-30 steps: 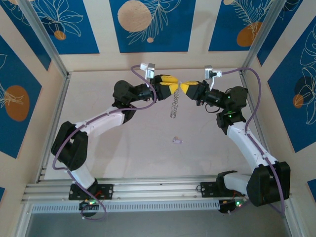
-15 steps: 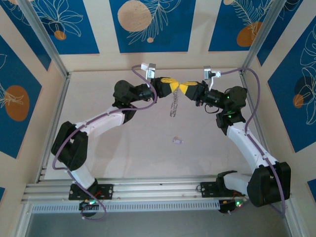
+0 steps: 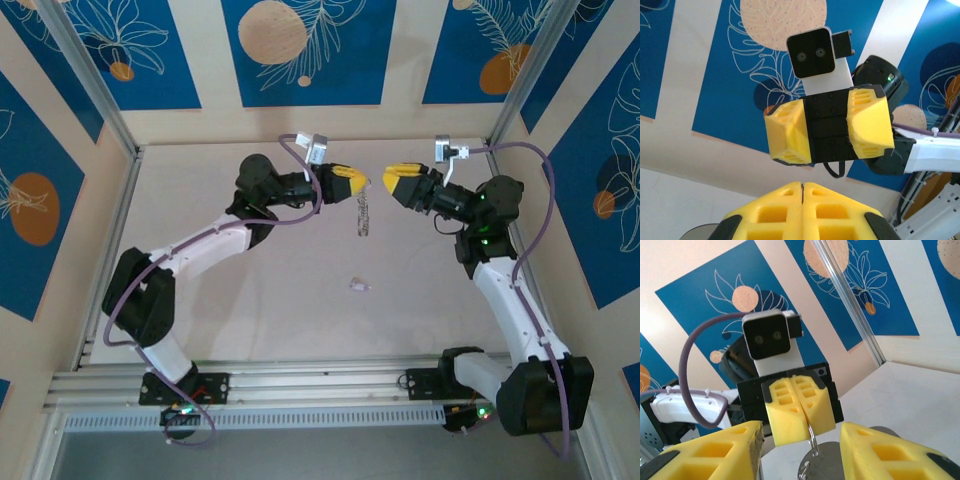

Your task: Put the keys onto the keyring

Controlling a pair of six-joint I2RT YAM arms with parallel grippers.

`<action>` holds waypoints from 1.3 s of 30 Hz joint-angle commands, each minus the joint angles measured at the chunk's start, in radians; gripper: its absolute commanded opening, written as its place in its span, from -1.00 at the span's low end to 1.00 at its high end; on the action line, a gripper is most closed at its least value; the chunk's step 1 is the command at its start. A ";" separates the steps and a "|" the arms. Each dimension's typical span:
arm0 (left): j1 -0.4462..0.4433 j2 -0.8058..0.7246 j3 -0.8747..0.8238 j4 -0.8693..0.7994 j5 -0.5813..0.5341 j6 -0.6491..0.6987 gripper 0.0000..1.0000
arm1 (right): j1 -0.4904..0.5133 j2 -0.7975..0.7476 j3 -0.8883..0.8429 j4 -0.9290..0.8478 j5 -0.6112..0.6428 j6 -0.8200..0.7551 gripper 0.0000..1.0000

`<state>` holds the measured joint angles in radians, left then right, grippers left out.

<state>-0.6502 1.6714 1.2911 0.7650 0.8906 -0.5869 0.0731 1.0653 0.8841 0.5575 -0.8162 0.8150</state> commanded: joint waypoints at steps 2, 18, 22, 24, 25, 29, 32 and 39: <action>-0.003 -0.053 0.090 -0.213 0.072 0.196 -1.00 | -0.012 -0.012 0.032 -0.124 -0.082 -0.095 -0.12; -0.002 -0.010 0.209 -0.363 0.132 0.273 -1.00 | 0.001 0.036 0.027 -0.061 -0.145 -0.095 -0.21; -0.006 0.001 0.218 -0.344 0.136 0.253 -1.00 | 0.005 0.044 0.023 -0.023 -0.132 -0.077 -0.25; -0.007 0.005 0.219 -0.339 0.135 0.248 -1.00 | 0.009 0.048 0.022 -0.006 -0.127 -0.067 -0.25; -0.007 0.005 0.219 -0.336 0.134 0.244 -1.00 | 0.012 0.051 0.023 0.004 -0.125 -0.061 -0.26; -0.010 0.010 0.216 -0.329 0.133 0.237 -1.00 | 0.033 0.067 0.026 0.030 -0.114 -0.052 -0.28; -0.011 0.011 0.214 -0.323 0.130 0.233 -1.00 | 0.051 0.079 0.030 0.037 -0.106 -0.052 -0.30; -0.015 0.011 0.213 -0.308 0.129 0.221 -1.00 | 0.070 0.088 0.026 0.048 -0.094 -0.052 -0.65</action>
<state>-0.6521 1.6844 1.4719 0.4042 0.9947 -0.3485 0.1360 1.1522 0.8928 0.5797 -0.9241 0.7643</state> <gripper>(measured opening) 0.049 0.208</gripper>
